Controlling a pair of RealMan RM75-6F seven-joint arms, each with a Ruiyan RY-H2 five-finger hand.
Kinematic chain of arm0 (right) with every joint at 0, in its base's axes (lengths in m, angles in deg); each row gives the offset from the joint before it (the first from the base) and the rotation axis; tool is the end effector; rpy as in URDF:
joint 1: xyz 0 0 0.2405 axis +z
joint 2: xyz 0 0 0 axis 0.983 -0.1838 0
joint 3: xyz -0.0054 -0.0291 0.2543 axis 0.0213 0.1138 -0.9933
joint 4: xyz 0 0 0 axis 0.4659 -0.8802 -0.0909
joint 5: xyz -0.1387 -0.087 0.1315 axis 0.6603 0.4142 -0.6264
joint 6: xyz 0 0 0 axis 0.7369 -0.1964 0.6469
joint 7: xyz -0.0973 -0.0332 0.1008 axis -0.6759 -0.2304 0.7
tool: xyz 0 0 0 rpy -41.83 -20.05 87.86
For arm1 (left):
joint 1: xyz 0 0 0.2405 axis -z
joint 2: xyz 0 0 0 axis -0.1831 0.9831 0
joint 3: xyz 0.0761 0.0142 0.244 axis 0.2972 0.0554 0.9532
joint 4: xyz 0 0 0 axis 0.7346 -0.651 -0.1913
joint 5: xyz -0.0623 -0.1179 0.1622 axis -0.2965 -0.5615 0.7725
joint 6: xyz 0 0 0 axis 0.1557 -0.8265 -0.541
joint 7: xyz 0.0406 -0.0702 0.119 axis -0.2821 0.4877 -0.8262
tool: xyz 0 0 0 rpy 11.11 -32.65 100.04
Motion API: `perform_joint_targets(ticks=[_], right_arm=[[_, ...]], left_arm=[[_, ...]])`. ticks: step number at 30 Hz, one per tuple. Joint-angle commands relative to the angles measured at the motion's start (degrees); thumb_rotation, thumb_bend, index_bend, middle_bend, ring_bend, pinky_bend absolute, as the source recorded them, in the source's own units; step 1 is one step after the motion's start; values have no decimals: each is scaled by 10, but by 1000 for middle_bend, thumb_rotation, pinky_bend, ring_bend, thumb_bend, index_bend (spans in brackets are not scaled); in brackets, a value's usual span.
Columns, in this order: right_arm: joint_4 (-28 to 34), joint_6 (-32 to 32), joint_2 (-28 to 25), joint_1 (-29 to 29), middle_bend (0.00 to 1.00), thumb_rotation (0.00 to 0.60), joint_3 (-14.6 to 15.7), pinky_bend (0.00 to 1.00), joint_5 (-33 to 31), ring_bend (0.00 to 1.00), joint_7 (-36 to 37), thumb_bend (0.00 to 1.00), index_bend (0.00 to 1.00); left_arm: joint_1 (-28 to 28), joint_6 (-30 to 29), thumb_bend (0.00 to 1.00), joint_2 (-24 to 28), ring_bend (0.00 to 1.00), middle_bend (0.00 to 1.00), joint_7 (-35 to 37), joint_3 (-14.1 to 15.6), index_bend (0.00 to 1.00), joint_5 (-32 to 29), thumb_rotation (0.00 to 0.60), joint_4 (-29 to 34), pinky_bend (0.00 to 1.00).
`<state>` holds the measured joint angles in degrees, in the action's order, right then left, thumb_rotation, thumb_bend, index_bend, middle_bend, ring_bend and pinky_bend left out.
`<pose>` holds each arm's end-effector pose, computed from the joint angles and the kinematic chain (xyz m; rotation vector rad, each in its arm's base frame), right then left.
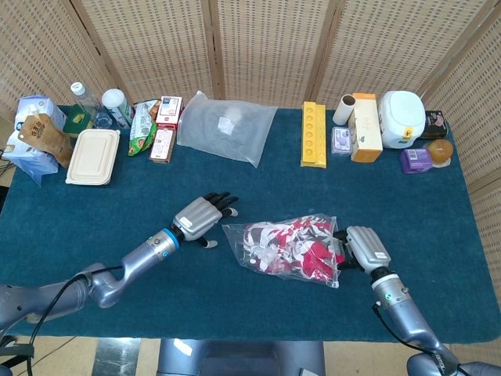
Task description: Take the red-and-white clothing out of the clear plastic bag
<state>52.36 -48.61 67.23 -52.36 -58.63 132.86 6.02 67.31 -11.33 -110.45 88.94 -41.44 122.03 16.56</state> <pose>-0.2140 -0.2786 0.0523 1.5986 -1.3692 1.0568 -0.1093 0.3714 -0.0578 -2.2822 -0.7038 -0.9035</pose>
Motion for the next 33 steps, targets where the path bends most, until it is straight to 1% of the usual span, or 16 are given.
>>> perform_joint_targets(ticks=[1, 5, 8, 11, 13, 15, 18, 22, 24, 27, 33], right_arm=[[-1, 0, -1, -1, 761, 600, 0, 827, 3, 871, 4, 379, 774], [-1, -1, -3, -3, 760, 600, 1, 827, 8, 871, 9, 379, 774], [-2, -1, -4, -5, 760, 600, 0, 828, 10, 872, 13, 379, 774], [-4, 1, -5, -6, 761, 600, 1, 830, 12, 873, 16, 379, 774], [-6, 3, -4, -6, 761, 600, 2, 831, 14, 873, 19, 380, 774], [-7, 4, -4, -6, 762, 600, 2, 834, 16, 874, 23, 380, 774], [-8, 6, -4, -6, 762, 600, 2, 836, 19, 874, 27, 379, 775], [-11, 7, -5, -7, 762, 600, 3, 837, 20, 874, 30, 380, 774], [-11, 8, -5, -7, 763, 600, 3, 838, 21, 874, 32, 380, 774], [-11, 9, -4, -7, 764, 600, 3, 838, 22, 874, 31, 380, 774], [-11, 7, -1, -7, 766, 600, 3, 841, 24, 878, 30, 380, 777]], left_arm=[[11, 8, 203, -23, 14, 60, -14, -17, 235, -9, 546, -17, 149], [20, 21, 227, -44, 14, 61, -30, -30, 259, -22, 543, -32, 149], [23, 31, 235, -55, 14, 60, -36, -37, 295, -34, 543, -38, 154], [23, 29, 249, -68, 14, 60, -49, -43, 327, -43, 540, -47, 160], [22, 20, 269, -82, 14, 67, -56, -48, 363, -47, 543, -54, 162], [21, 17, 301, -90, 22, 84, -59, -50, 422, -47, 543, -61, 170], [21, 13, 347, -102, 34, 95, -67, -52, 469, -48, 547, -71, 179], [22, 14, 418, -104, 36, 105, -69, -53, 528, -45, 556, -76, 180], [22, 17, 454, -102, 36, 111, -67, -51, 553, -44, 584, -76, 180], [20, 17, 492, -100, 36, 118, -65, -50, 583, -41, 600, -79, 180], [14, 12, 524, -90, 36, 124, -58, -44, 600, -32, 600, -81, 180]])
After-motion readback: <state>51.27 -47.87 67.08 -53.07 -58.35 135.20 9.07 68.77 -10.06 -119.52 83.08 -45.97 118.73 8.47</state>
